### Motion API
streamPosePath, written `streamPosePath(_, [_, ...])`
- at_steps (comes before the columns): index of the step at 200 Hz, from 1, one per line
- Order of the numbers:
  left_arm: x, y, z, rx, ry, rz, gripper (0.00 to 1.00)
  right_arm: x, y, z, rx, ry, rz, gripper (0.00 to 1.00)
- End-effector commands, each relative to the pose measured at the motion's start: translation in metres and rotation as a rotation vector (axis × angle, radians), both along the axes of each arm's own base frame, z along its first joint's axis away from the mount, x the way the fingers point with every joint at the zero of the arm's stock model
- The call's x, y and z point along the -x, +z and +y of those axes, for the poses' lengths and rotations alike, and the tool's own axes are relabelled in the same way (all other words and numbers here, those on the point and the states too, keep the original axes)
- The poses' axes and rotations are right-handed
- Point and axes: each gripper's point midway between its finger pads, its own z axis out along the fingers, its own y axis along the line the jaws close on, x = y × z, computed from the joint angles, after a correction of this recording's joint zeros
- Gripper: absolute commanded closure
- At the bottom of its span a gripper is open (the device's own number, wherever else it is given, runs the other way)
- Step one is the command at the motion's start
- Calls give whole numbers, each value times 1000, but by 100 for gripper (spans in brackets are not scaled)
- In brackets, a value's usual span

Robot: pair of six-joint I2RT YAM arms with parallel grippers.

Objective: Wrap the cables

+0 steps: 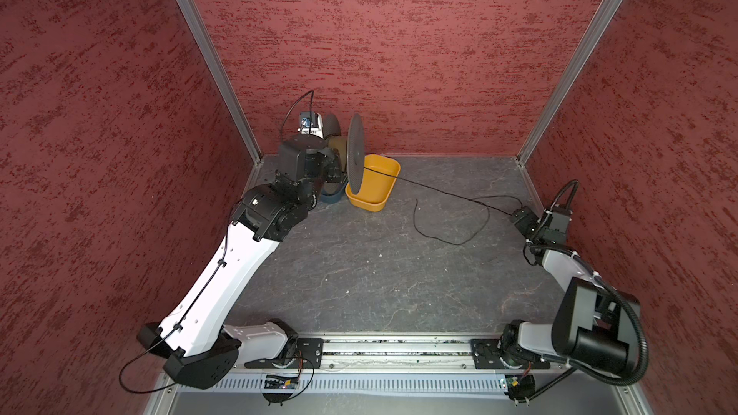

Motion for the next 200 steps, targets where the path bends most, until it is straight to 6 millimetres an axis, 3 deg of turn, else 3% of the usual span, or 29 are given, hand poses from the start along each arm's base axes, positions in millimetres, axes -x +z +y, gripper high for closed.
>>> streamPosePath(1, [14,48,50,-19,206,-149,100,18,-5,-26,30,-124,53,1])
streamPosePath(42, [14,45,46,-9,190,-149,100,10,10,-14,26,-54,-4,1])
streamPosePath(95, [12,43,21,36,85,-157,100,-26,23,50,120,210,32,1])
streamPosePath(144, [12,38,16,34,69,-153,100,-48,48,104,122,456,10,1])
streamPosePath(178, [12,37,15,32,64,-154,100,-45,55,113,96,444,6,1])
streamPosePath(200, [12,37,14,32,60,-156,100,-41,57,145,31,547,-46,1])
